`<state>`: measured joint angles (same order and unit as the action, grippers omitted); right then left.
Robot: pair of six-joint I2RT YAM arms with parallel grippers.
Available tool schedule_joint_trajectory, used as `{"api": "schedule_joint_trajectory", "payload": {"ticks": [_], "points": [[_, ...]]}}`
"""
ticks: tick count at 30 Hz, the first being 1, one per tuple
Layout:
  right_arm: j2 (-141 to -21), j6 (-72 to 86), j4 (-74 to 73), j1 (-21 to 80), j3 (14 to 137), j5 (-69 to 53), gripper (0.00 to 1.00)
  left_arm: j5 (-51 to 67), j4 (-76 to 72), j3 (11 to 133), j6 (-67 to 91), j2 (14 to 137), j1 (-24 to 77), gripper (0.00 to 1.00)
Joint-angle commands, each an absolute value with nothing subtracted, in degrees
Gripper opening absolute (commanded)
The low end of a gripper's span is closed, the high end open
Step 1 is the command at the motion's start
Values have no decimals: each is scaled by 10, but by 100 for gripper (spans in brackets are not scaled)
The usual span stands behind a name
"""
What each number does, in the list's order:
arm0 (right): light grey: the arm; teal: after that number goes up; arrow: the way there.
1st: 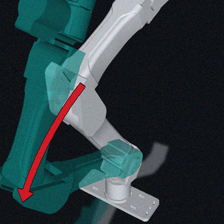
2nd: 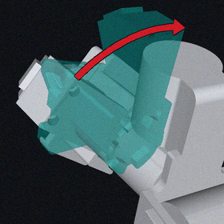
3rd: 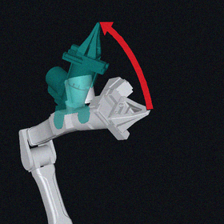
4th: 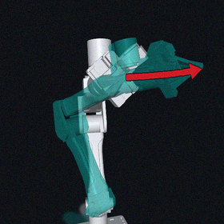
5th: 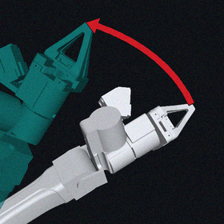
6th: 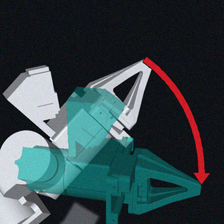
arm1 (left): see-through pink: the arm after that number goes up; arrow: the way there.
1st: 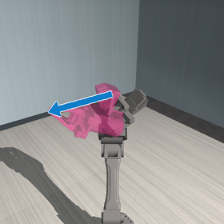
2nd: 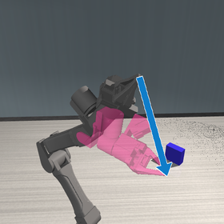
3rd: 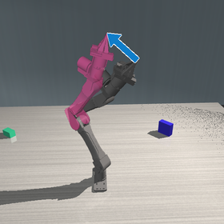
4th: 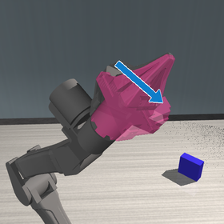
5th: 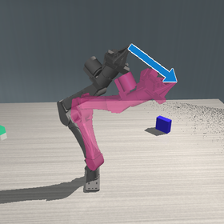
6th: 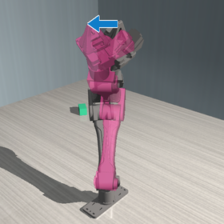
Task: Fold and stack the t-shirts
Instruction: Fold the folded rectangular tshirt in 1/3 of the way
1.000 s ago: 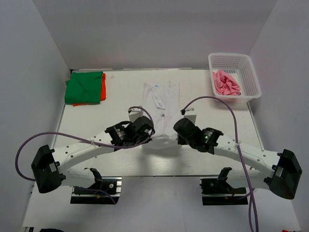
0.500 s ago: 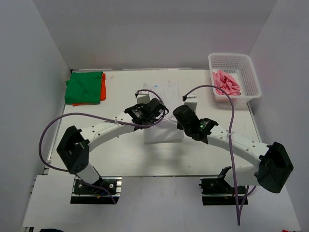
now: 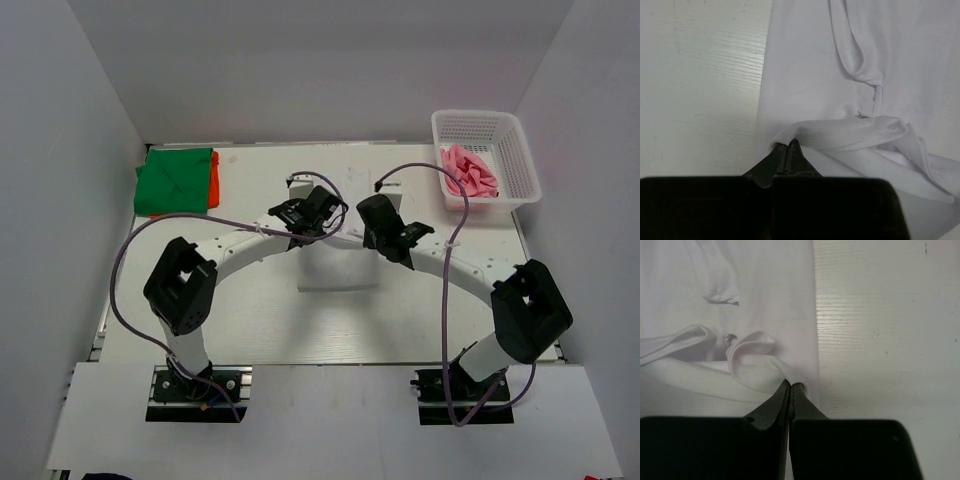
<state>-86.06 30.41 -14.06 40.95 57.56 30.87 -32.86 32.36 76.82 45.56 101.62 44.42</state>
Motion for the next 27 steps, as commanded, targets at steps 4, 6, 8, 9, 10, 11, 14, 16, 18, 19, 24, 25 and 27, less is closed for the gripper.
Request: {"api": "schedule_joint_trajectory", "payload": {"ticks": [4,6,8,9,10,11,14,16,18,19,24,25,27], "points": [[-912,281,-103,379,622,267,0,-295,293,820,427,1051,418,0],[-939,287,-99,365,640,256,7,-295,306,837,427,1075,402,17],[-958,284,-94,349,664,258,28,-295,311,869,427,1098,379,39],[-965,282,-101,344,692,259,28,-295,311,883,427,1107,368,40],[-987,276,-103,333,705,261,28,-288,321,918,427,1115,347,50],[-992,266,-101,329,738,255,28,-288,321,936,427,1122,338,62],[-985,240,-89,316,746,205,44,-261,340,987,407,1134,317,100],[-959,229,-79,313,724,148,52,-248,340,973,391,1116,317,100],[-931,214,-49,314,667,112,56,-237,327,905,391,1065,317,100],[-904,215,-40,315,638,59,62,-223,310,874,391,1043,317,100],[-876,196,44,322,550,-101,90,-144,256,638,424,855,317,100],[-881,191,48,327,551,-127,90,-135,241,606,431,828,317,100],[-904,186,55,331,556,-161,90,-122,241,521,453,778,323,100]]}}
